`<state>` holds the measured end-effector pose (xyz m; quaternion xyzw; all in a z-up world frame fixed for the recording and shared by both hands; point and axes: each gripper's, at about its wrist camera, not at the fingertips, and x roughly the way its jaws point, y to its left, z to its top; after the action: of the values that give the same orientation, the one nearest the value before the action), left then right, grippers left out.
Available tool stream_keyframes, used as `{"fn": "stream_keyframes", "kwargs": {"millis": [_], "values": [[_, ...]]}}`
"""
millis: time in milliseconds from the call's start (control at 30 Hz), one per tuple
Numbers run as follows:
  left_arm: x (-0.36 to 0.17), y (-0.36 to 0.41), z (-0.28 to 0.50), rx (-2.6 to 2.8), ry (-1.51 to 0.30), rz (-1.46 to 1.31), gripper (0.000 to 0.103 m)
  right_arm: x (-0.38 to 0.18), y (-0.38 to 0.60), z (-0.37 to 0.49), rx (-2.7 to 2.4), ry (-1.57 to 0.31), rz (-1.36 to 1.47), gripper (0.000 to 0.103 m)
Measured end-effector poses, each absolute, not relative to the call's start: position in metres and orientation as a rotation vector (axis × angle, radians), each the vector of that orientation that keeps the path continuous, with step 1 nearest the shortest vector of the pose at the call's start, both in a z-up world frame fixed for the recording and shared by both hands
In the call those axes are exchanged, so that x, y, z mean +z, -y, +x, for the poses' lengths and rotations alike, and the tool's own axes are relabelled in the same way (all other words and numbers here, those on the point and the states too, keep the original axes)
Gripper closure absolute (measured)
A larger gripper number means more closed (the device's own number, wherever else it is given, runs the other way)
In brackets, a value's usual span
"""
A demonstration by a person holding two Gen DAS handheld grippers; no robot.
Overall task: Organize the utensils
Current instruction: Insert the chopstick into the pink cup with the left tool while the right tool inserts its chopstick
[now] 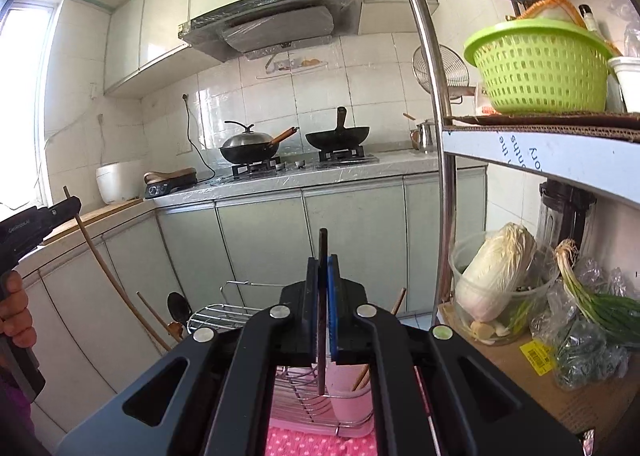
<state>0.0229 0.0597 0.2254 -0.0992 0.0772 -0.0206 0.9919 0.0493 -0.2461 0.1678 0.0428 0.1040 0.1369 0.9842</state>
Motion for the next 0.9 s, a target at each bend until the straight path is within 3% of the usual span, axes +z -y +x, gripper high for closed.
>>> {"fn": "stream_keyframes", "kwargs": {"millis": [900], "values": [[0.131,-0.045,0.087,-0.023,-0.375,-0.145,0.098,0.109,0.230,0.094,0.246,-0.374,0.021,0.099]]}}
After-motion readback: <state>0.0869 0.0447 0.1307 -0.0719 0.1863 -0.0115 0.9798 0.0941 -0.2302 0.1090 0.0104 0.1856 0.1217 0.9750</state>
